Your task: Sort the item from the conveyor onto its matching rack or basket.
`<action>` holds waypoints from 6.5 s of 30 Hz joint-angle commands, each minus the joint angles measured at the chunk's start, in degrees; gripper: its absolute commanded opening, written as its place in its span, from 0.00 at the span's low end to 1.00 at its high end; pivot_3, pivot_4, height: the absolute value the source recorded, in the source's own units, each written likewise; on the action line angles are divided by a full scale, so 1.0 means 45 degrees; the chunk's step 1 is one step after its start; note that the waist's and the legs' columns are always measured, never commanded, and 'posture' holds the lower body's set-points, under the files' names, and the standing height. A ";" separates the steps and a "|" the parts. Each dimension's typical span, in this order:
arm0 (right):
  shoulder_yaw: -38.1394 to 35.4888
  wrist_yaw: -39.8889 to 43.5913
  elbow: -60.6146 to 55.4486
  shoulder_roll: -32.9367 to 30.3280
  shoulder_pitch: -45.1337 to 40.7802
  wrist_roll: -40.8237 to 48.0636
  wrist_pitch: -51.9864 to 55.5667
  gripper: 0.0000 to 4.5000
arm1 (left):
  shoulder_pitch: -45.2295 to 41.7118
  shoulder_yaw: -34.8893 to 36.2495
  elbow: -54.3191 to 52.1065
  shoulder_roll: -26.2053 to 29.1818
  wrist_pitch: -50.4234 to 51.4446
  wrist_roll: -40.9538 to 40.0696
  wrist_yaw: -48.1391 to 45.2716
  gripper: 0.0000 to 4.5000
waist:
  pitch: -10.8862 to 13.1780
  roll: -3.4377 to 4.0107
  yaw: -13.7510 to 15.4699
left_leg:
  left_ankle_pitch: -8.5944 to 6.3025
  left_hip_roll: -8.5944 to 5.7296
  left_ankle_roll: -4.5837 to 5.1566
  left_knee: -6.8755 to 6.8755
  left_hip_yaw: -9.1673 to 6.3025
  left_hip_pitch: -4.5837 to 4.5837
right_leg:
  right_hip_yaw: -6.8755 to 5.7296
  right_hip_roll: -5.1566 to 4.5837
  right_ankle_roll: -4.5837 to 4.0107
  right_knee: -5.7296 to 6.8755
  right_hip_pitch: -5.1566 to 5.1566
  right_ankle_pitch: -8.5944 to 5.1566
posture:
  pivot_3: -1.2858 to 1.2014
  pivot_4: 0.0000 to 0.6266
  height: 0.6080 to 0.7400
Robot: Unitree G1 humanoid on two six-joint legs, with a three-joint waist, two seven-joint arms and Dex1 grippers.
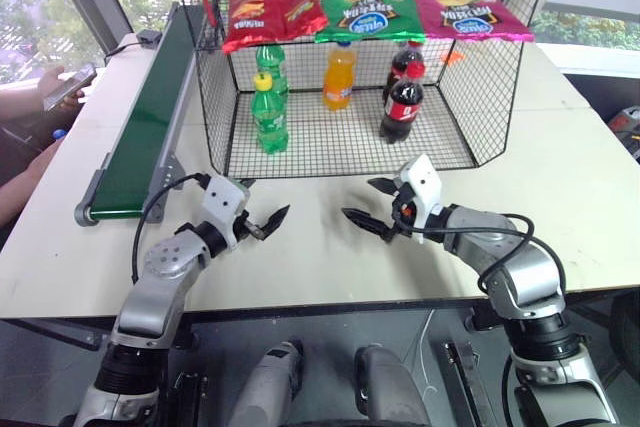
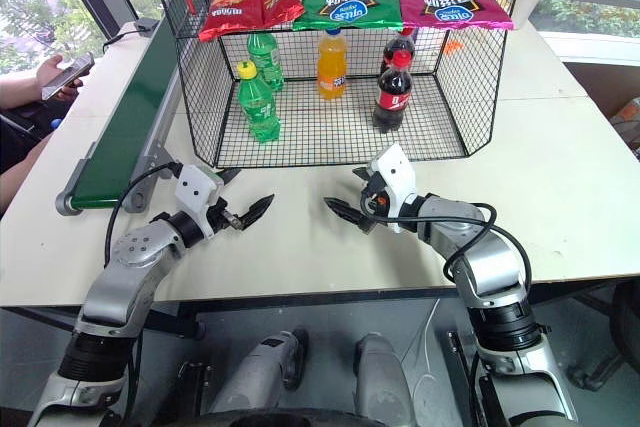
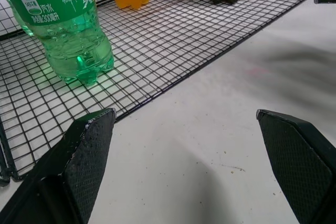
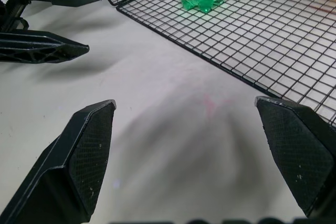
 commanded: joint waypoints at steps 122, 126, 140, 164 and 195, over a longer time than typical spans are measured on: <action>0.0847 0.2722 -0.1239 -0.0605 -0.1811 0.2347 -0.0278 1.00 | -0.0186 0.3634 -0.1398 0.3832 0.2884 -0.5048 -0.2299 0.66 | 0.0000 -0.0027 0.0018 | -0.0014 0.0051 0.0010 -0.0058 0.0116 -0.0002 | 0.0058 0.0008 -0.0060 -0.0059 -0.0042 -0.0010 | 0.52 0.24 0.99; 0.0255 0.2042 -0.1090 -0.0210 -0.2293 0.2830 0.0165 1.00 | -0.0807 0.0573 -0.0975 0.3394 0.1456 -0.3458 -0.3697 0.66 | 0.0003 -0.0022 -0.0048 | -0.0022 0.0055 0.0022 -0.0073 0.0141 -0.0002 | 0.0064 -0.0001 -0.0061 -0.0063 -0.0056 -0.0008 | 0.52 0.24 0.99; -0.0092 0.1695 -0.1590 -0.0803 -0.2024 0.3079 0.0748 1.00 | -0.2925 -0.1759 0.1075 0.1379 -0.0600 -0.1828 -0.4935 0.66 | 0.0005 -0.0028 -0.0019 | -0.0005 0.0058 0.0054 -0.0075 0.0139 -0.0010 | 0.0061 0.0004 -0.0020 -0.0062 -0.0066 0.0017 | 0.52 0.24 0.99; 0.0517 0.1197 -0.0949 0.0113 -0.2857 0.2603 0.0432 0.80 | -0.3255 -0.2225 0.1329 -0.0142 -0.0573 -0.1100 -0.4700 0.66 | 0.0005 -0.0028 -0.0006 | -0.0001 0.0057 0.0060 -0.0054 0.0137 -0.0009 | 0.0053 0.0016 -0.0006 -0.0049 -0.0060 0.0026 | 0.52 0.24 0.99; 0.0070 -0.0554 0.0388 0.0879 -0.3887 0.1624 0.0028 0.56 | -0.2107 -0.0283 0.0078 0.1271 0.0938 -0.1647 -0.3722 0.99 | 0.0005 -0.0026 -0.0022 | 0.0000 0.0064 0.0060 -0.0038 0.0133 -0.0006 | 0.0055 0.0037 -0.0001 -0.0024 -0.0065 0.0032 | 0.52 0.24 0.99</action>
